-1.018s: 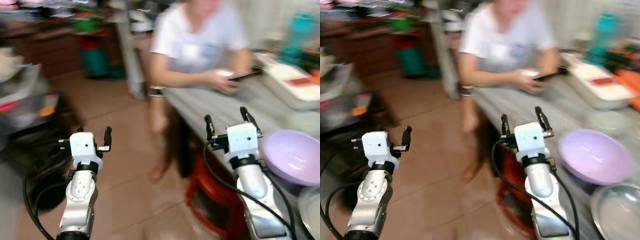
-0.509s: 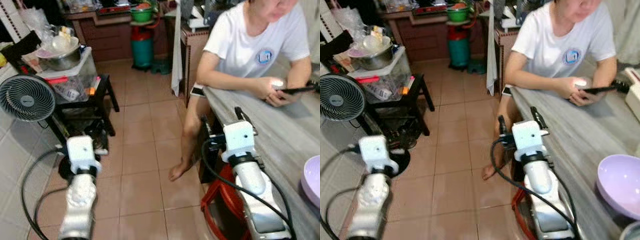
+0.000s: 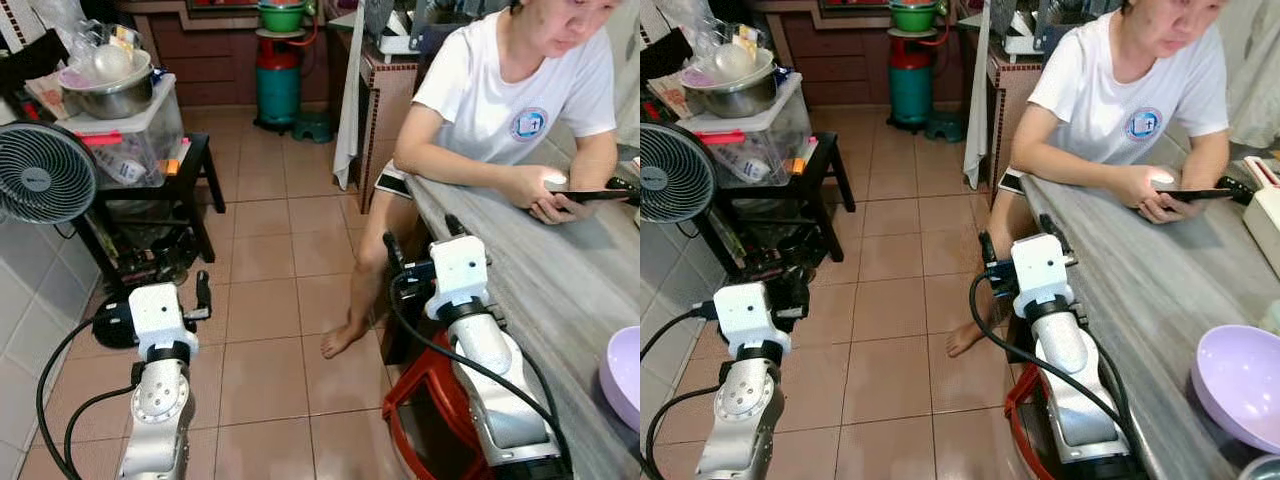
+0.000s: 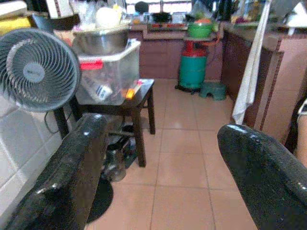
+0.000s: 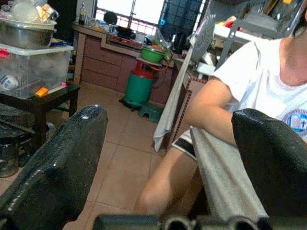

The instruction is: Setting the table

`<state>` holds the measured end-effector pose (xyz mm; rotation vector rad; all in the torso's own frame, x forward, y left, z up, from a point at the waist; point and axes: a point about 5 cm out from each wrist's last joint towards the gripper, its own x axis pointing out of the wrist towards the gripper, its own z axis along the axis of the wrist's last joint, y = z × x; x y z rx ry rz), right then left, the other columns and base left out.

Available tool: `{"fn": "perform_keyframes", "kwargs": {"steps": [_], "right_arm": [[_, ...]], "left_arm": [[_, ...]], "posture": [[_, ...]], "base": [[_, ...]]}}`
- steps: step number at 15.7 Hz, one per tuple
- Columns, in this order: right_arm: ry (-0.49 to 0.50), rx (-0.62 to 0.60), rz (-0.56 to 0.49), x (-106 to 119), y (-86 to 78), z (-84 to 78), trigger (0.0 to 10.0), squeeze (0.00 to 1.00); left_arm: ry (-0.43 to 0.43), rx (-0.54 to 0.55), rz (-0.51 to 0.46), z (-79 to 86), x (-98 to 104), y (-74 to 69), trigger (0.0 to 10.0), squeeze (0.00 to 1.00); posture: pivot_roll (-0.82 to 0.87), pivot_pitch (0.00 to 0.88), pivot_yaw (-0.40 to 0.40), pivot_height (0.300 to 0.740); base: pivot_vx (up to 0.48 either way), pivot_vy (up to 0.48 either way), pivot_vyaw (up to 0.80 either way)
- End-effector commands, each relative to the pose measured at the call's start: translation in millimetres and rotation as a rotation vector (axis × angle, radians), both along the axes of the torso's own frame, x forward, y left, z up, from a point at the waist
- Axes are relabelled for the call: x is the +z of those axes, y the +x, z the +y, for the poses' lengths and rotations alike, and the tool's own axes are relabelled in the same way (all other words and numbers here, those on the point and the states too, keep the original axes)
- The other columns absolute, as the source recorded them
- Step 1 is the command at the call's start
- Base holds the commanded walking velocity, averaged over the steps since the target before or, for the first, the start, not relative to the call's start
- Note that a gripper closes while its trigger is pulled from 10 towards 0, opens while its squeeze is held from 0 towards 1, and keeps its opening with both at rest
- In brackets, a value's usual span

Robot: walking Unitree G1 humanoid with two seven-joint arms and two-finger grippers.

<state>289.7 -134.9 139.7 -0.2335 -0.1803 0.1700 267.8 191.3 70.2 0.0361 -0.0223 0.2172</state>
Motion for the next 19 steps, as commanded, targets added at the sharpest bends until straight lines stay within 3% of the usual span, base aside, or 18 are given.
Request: {"fn": "perform_keyframes", "kwargs": {"steps": [1, 11, 19], "right_arm": [[0.016, -0.031, 0.019, -6, -1.2, -6.4, 10.0, 0.0], [0.067, -0.055, 0.042, -16, -6.3, -11.6, 10.0, 0.0], [0.092, -0.048, 0.043, -16, -7.4, -10.7, 10.0, 0.0]], "left_arm": [[0.006, -0.012, 0.019, -0.7, -1, 3.5, 10.0, 0.0], [0.018, -0.028, 0.085, 3.9, -14, 10.2, 10.0, 0.0], [0.02, -0.031, 0.088, 2.8, -16, 12.0, 10.0, 0.0]], "posture": [[-0.02, 0.0, 0.01, 0.74], [-0.05, 0.0, 0.045, 0.74], [-0.05, 0.0, 0.048, 0.74]], "base": [[0.0, 0.0, 0.0], [0.0, 0.305, 0.0], [0.0, 0.424, 0.49]]}}
